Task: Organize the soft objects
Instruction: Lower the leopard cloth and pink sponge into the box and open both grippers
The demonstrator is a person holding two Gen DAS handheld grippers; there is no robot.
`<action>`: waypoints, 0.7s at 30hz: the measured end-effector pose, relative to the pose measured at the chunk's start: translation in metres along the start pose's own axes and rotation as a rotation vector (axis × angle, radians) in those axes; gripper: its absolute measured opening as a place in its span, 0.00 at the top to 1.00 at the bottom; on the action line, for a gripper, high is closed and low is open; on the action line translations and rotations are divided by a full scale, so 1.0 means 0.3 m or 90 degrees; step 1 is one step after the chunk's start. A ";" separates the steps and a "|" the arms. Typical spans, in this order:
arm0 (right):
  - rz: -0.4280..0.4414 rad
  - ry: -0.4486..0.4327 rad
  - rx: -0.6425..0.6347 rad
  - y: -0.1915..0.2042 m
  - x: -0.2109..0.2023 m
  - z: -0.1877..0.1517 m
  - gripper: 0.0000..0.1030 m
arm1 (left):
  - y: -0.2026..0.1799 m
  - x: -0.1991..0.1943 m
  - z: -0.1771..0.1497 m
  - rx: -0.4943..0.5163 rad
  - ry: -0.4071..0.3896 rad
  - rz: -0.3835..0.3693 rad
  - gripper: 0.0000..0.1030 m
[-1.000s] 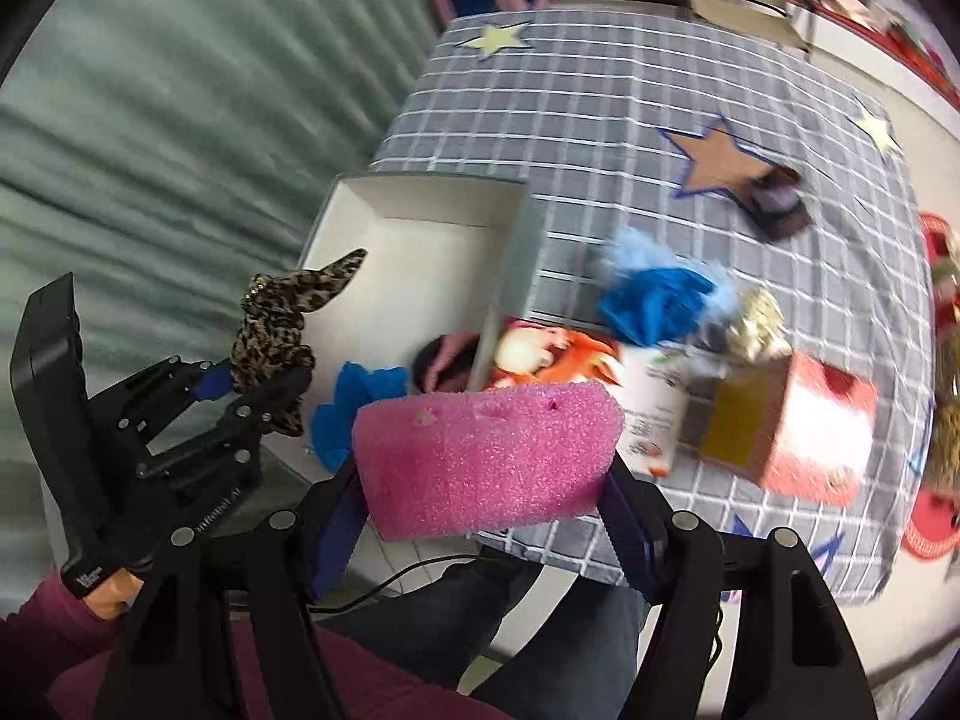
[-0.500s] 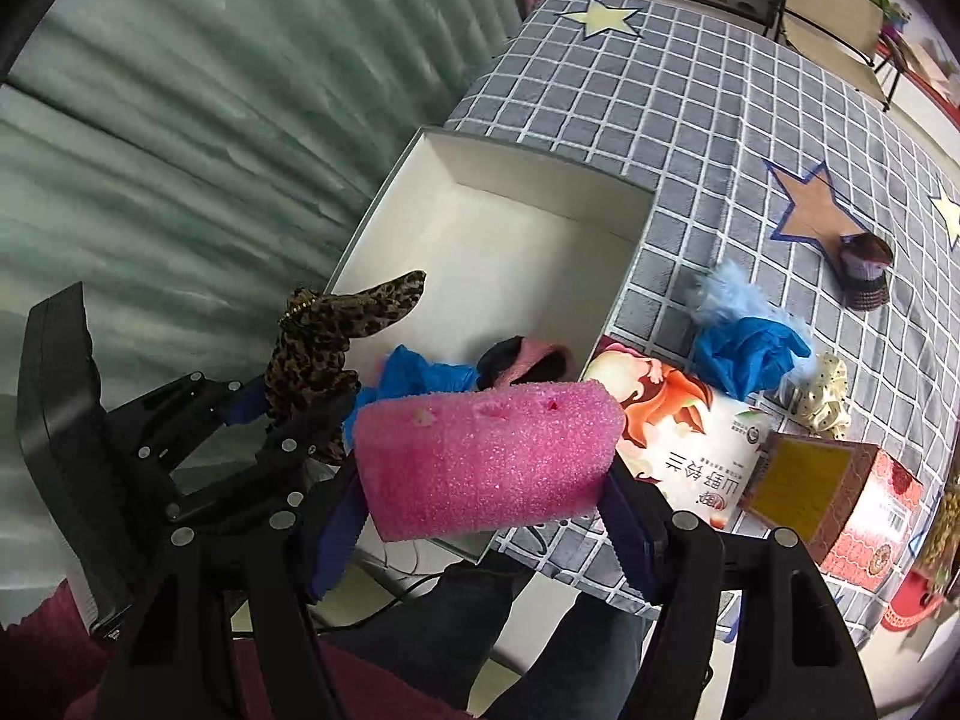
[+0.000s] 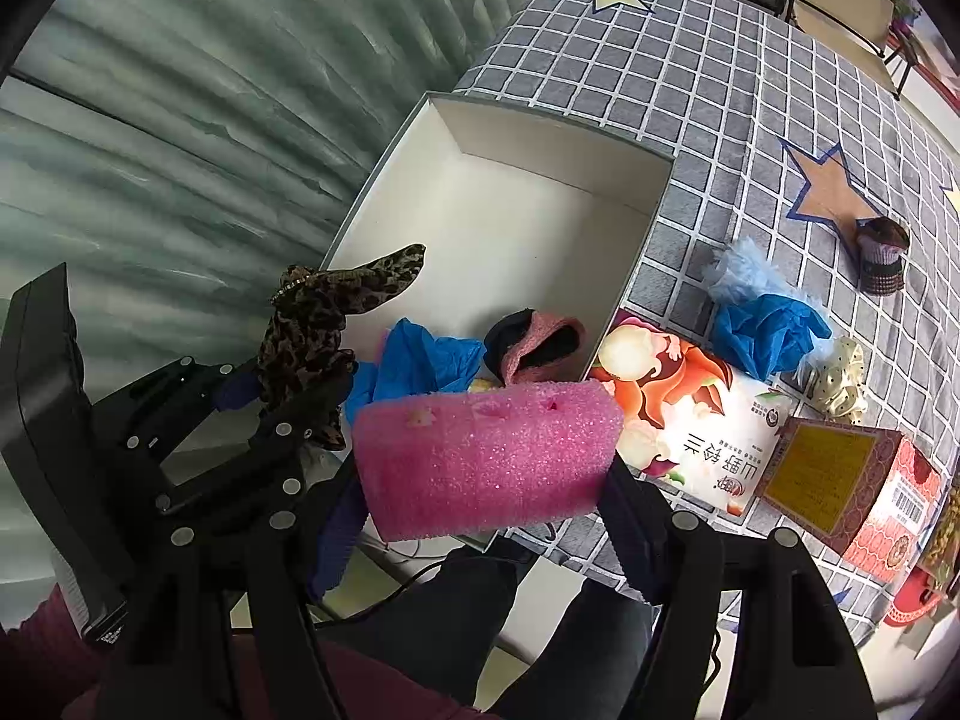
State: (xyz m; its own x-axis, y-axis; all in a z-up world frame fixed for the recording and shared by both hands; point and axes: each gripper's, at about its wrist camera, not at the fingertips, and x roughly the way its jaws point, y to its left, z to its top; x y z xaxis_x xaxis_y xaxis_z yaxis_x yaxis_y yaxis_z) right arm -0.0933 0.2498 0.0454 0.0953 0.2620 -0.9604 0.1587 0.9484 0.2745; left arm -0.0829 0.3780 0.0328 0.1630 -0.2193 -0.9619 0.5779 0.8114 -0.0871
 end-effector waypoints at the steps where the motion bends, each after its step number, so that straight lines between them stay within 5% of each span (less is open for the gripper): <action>1: 0.000 0.000 0.002 -0.001 0.000 0.000 0.30 | -0.001 0.002 0.001 0.001 0.001 -0.001 0.71; 21: -0.002 0.001 0.006 0.002 0.004 0.006 0.30 | 0.005 0.006 0.006 0.006 0.002 -0.005 0.71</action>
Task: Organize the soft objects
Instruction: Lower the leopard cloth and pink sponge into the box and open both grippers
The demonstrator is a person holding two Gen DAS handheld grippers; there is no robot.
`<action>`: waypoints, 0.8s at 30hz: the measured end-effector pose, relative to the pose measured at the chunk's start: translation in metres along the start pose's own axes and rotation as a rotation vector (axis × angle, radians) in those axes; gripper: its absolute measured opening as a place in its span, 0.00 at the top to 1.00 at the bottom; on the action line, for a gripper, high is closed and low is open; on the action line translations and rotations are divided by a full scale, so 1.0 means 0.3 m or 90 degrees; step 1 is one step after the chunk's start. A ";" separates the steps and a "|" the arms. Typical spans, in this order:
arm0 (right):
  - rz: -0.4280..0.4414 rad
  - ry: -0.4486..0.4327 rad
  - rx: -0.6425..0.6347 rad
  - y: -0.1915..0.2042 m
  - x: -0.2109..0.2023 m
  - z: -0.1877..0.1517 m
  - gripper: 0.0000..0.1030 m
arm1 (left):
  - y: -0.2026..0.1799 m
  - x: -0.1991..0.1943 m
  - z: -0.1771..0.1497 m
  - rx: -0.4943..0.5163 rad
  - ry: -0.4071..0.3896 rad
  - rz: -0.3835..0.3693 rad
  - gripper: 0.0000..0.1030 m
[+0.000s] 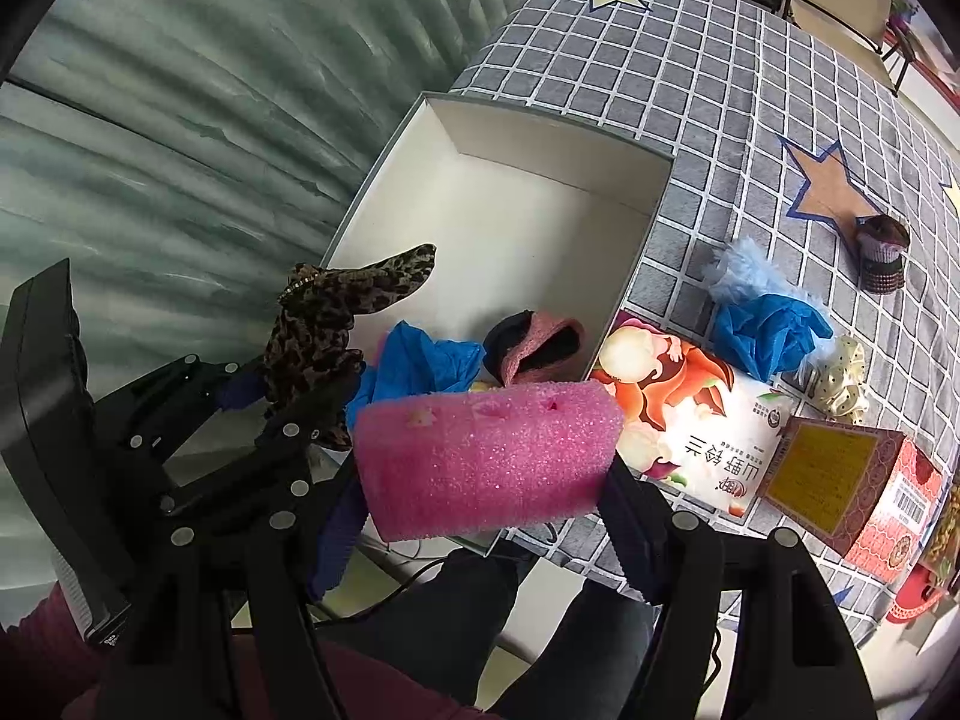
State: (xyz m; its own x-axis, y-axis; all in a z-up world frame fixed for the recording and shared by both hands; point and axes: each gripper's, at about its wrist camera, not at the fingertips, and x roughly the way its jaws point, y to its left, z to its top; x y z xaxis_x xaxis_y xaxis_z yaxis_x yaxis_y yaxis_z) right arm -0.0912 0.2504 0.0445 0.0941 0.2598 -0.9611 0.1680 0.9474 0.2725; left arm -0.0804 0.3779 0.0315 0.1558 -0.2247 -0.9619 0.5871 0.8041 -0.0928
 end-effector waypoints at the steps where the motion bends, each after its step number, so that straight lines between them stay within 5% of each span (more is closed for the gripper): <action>1: 0.000 0.000 0.000 0.000 0.000 0.000 0.30 | 0.000 0.000 -0.001 0.000 0.000 0.000 0.71; 24: 0.003 0.007 0.000 0.000 0.013 0.018 0.30 | 0.008 0.026 0.016 0.009 0.012 -0.002 0.71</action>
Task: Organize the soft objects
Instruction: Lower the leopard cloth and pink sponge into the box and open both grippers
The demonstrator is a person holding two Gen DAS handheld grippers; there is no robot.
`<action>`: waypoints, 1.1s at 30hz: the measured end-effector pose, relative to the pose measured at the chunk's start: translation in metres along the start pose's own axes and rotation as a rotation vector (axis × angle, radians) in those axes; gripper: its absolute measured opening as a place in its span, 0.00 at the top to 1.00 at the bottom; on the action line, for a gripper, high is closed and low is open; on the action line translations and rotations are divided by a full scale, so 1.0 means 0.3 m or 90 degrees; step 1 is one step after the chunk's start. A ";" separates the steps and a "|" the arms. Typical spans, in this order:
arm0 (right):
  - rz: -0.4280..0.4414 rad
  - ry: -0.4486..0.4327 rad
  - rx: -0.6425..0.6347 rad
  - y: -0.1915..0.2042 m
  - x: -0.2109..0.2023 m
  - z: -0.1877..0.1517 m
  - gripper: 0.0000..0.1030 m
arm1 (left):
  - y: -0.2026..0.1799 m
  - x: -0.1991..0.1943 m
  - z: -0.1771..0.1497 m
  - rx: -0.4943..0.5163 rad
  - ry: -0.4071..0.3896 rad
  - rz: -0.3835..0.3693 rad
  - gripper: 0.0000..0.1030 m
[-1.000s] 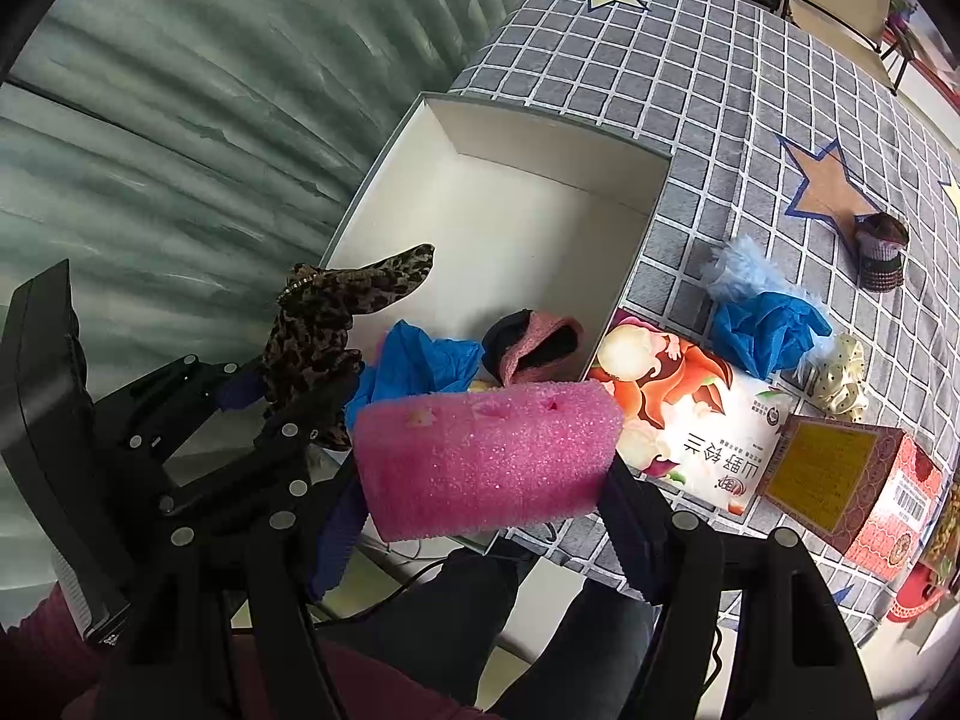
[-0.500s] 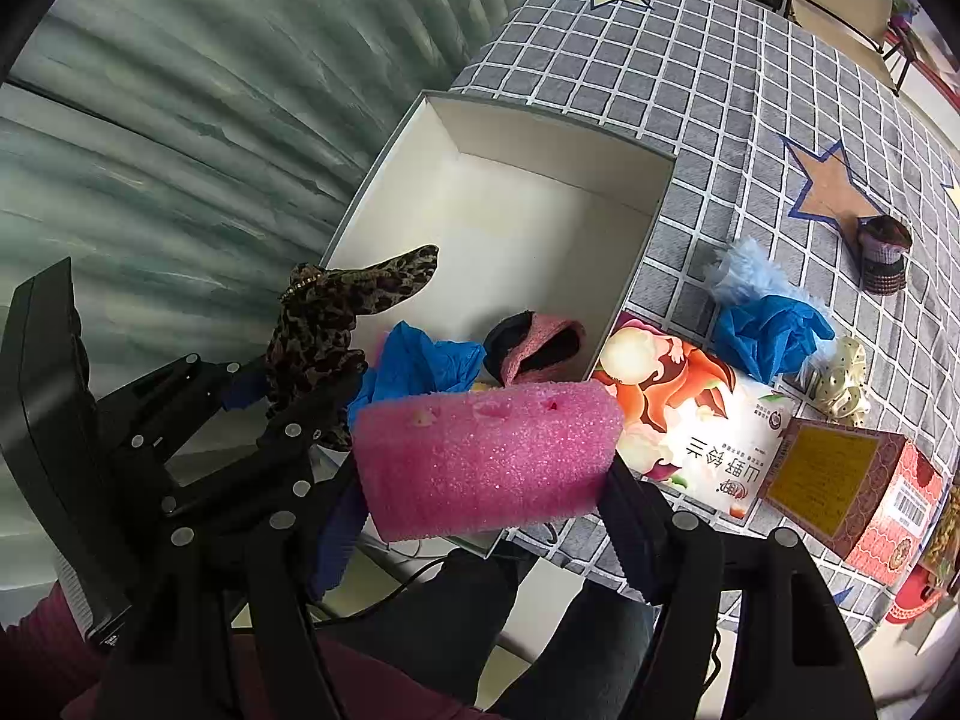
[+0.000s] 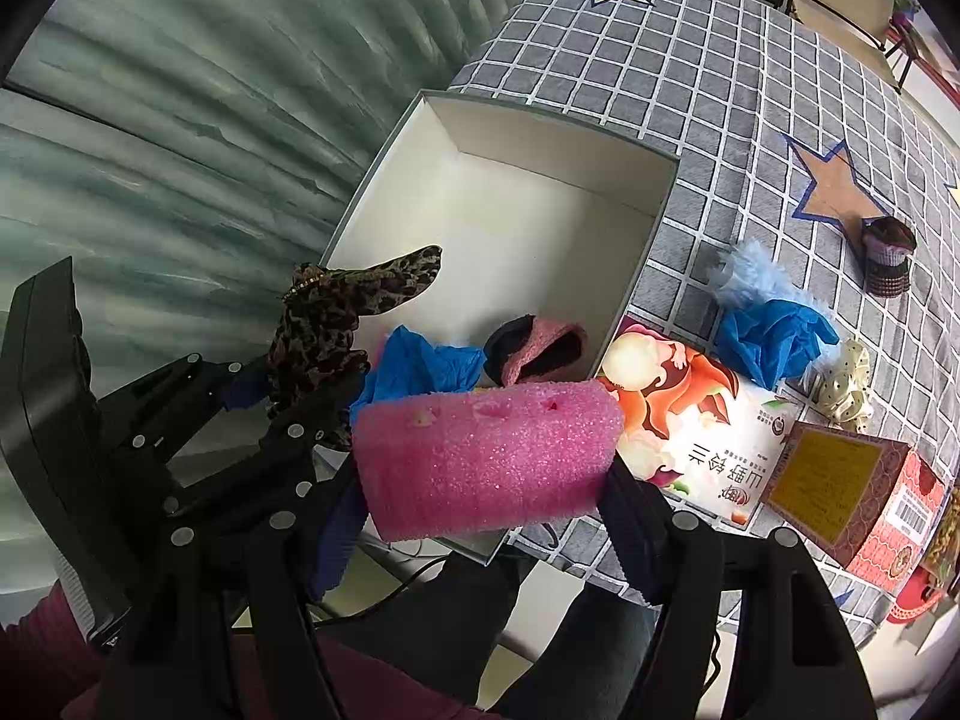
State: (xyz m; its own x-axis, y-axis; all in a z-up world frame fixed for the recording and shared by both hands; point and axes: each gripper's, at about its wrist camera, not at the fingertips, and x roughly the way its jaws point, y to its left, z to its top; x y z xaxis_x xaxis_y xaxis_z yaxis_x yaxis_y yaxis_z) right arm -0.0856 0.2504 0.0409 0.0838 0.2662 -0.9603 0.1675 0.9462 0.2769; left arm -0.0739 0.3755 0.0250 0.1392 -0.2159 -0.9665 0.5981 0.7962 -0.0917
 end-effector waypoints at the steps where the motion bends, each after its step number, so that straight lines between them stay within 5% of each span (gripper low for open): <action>1: 0.000 0.000 -0.001 -0.001 0.001 0.002 0.30 | 0.000 0.002 0.004 0.001 0.001 0.000 0.71; 33: -0.002 0.008 -0.012 -0.016 0.003 0.054 0.30 | 0.023 0.051 0.060 0.003 0.022 0.008 0.70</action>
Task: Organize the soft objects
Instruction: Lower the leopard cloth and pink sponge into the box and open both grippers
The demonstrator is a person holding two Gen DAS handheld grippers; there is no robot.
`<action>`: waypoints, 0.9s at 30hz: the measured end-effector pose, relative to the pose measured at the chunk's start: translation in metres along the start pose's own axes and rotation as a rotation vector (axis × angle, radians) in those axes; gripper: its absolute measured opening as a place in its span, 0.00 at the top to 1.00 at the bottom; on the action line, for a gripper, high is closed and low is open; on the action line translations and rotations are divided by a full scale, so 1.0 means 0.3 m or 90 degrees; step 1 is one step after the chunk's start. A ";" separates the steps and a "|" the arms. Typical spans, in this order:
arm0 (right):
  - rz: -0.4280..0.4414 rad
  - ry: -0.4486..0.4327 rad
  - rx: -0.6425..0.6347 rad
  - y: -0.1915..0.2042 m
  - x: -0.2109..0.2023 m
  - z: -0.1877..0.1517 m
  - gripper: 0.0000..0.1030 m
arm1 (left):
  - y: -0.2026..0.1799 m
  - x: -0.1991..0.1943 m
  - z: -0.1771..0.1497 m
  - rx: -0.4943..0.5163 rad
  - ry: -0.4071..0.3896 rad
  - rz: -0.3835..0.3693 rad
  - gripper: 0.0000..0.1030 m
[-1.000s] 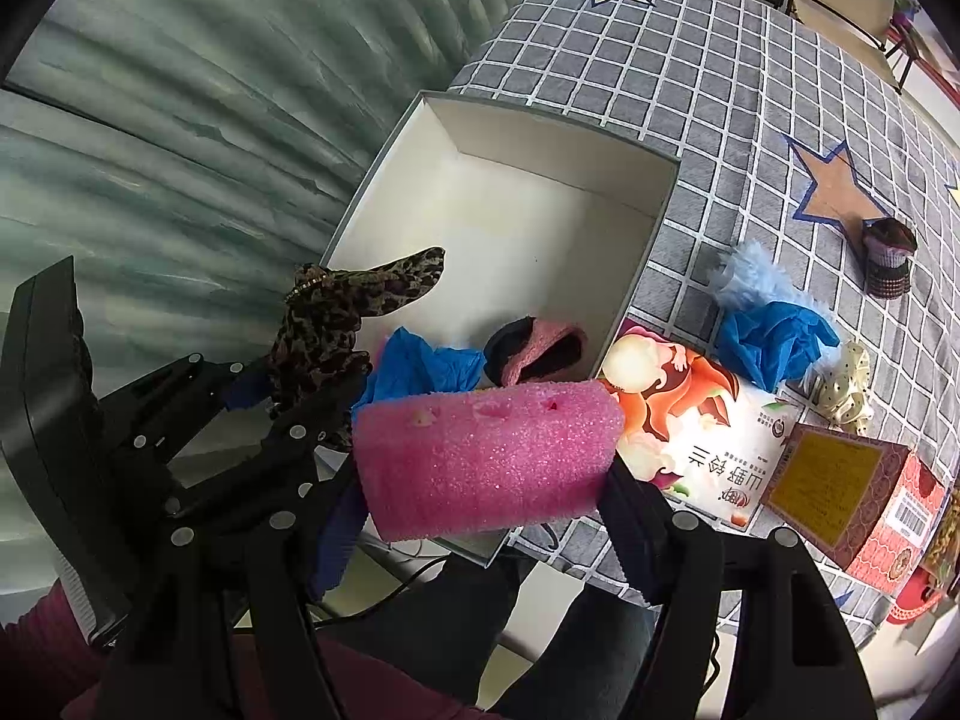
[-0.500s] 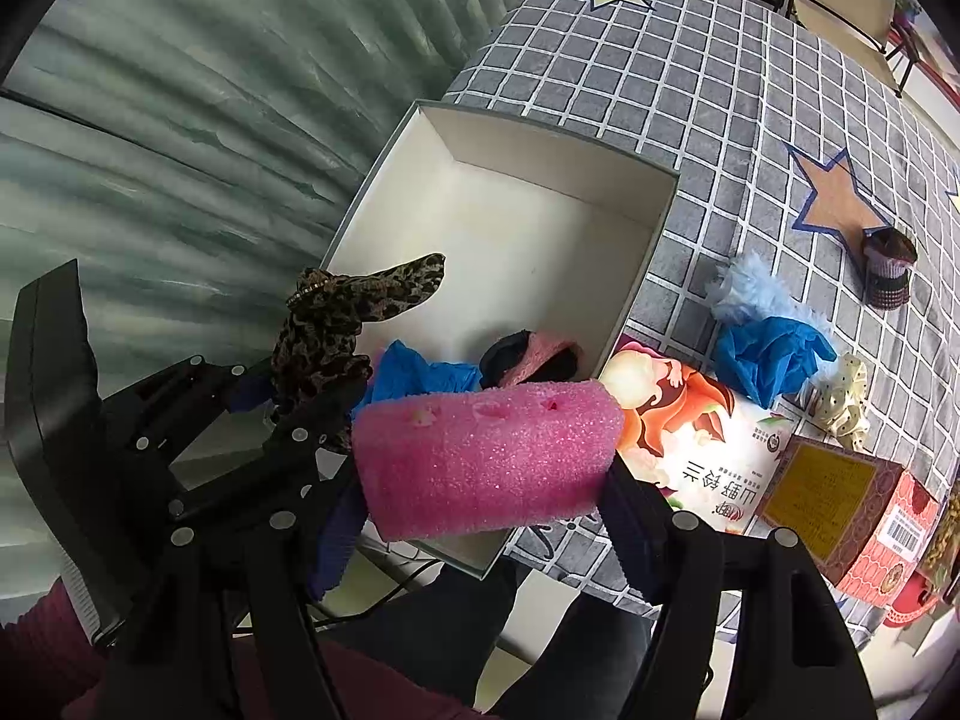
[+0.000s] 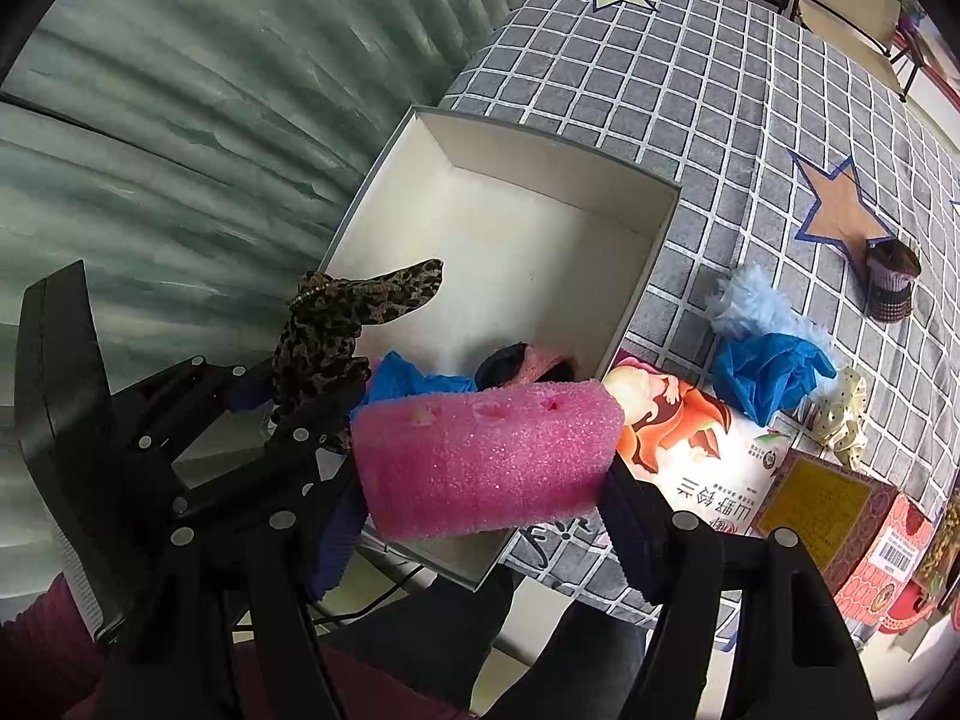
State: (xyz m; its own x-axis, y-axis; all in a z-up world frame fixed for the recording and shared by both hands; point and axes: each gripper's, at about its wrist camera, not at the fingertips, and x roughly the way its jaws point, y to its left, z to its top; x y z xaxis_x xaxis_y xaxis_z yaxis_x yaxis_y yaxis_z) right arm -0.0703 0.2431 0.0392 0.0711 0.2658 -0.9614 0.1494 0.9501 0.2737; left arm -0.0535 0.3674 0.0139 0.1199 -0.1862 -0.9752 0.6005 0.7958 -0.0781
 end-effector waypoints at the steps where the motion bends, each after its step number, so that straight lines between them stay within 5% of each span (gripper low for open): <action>1: 0.001 -0.002 0.000 -0.003 -0.003 0.005 0.30 | 0.000 0.001 0.002 0.000 0.001 0.001 0.70; 18: 0.008 -0.020 -0.008 -0.024 -0.008 0.128 0.30 | 0.018 0.041 0.048 -0.017 0.016 0.014 0.67; 21: 0.013 -0.019 -0.009 -0.023 -0.002 0.140 0.30 | 0.020 0.034 0.053 -0.021 0.007 0.016 0.57; 27: 0.041 -0.016 0.009 -0.042 0.010 0.152 0.24 | 0.028 0.015 0.059 -0.038 -0.010 0.033 0.20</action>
State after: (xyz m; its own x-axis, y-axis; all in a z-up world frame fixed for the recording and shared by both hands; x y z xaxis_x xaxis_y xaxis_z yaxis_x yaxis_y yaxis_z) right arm -0.0270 0.2246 0.0342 0.1057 0.3226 -0.9406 0.1571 0.9286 0.3362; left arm -0.0338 0.3630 0.0125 0.1625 -0.1525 -0.9749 0.5448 0.8376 -0.0402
